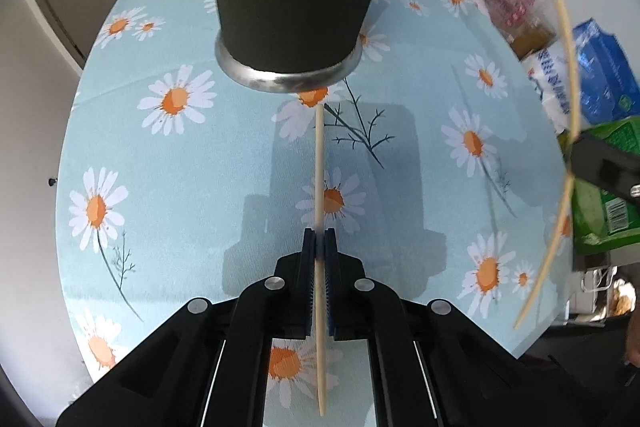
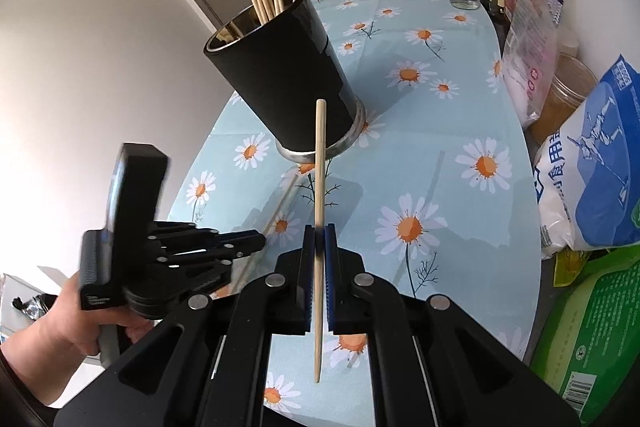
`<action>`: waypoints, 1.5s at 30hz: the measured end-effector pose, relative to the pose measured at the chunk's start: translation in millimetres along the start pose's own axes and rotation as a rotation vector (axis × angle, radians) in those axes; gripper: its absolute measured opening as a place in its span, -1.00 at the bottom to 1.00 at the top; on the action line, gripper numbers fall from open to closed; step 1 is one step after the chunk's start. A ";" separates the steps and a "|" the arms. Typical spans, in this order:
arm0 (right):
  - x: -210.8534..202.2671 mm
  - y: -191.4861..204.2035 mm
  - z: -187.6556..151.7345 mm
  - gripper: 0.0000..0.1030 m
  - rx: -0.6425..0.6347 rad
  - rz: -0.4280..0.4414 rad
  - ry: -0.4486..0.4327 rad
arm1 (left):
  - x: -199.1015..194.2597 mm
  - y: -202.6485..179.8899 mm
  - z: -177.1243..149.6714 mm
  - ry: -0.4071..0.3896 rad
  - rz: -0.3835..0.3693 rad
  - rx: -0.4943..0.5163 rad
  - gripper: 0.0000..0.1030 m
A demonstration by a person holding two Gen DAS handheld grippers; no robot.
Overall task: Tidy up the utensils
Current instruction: 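Lift both held chopsticks upright and carry them over the black holder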
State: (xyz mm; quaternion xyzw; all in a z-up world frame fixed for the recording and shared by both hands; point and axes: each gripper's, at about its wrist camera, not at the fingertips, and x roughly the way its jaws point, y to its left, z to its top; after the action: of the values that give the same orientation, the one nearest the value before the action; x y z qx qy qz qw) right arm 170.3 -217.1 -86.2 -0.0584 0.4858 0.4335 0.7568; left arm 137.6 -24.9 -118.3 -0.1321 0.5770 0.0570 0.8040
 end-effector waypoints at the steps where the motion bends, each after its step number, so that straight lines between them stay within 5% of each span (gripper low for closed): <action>1: 1.0 0.5 0.1 -0.89 -0.003 0.001 0.004 | -5.3 1.4 -2.4 -0.014 -0.009 -0.013 -0.93; 21: -8.5 34.6 11.2 -0.89 -0.118 0.009 -0.042 | -106.5 -9.6 -6.7 -0.311 -0.140 -0.096 -0.93; 45: -59.7 43.2 111.4 -0.89 -0.135 0.104 -0.372 | -178.2 -16.9 57.4 -0.710 -0.175 -0.046 -0.93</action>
State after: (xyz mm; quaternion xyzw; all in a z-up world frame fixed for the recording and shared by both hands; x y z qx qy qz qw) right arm 206.7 -169.5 33.1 -0.0027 0.3100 0.5067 0.8044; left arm 135.8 -14.3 69.4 -0.1709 0.2468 0.0432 0.9529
